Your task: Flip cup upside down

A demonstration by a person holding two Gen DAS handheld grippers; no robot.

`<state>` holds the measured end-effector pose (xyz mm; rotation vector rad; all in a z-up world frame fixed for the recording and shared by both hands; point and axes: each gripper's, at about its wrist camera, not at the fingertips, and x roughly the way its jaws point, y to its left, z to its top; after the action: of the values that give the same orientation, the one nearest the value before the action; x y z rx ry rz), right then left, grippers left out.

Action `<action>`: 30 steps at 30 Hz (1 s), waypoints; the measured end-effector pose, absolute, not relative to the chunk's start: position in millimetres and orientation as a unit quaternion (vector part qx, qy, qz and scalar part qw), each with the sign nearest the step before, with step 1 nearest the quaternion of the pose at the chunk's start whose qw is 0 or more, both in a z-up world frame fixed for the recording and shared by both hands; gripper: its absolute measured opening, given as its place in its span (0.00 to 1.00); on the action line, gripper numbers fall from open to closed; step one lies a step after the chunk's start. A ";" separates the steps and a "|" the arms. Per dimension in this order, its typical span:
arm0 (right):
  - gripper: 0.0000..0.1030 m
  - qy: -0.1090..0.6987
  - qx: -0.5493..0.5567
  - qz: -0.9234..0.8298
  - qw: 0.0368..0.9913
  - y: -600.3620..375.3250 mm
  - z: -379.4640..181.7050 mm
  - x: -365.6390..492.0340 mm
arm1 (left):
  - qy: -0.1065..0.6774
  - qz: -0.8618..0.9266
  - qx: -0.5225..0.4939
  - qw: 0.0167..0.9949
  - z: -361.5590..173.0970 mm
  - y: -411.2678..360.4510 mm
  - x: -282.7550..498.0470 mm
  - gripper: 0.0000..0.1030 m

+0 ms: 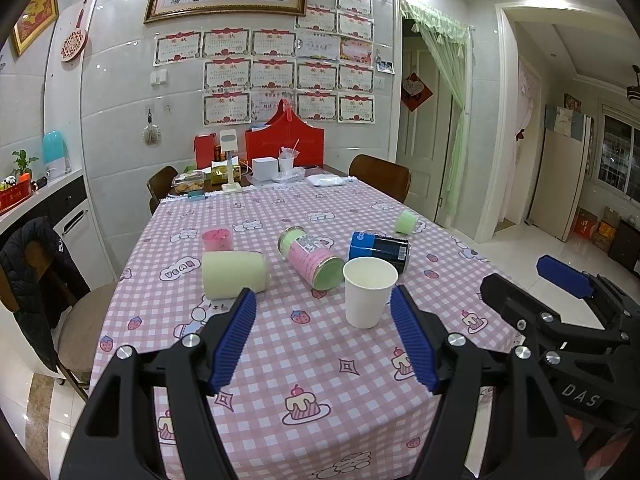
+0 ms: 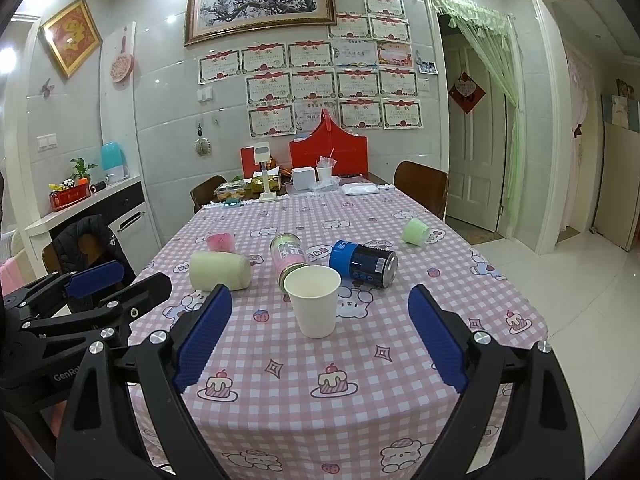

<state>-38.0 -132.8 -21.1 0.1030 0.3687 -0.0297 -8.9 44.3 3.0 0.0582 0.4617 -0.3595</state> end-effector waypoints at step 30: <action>0.84 0.189 0.057 -0.015 0.980 -135.3 -24.1 -34.8 | 0.230 -0.174 0.026 0.957 -2.5 44.8 -5.3 0.73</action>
<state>-34.8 -135.3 -24.1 0.1145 0.3795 -0.0312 -5.3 44.8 -2.5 0.0525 0.4677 -0.3525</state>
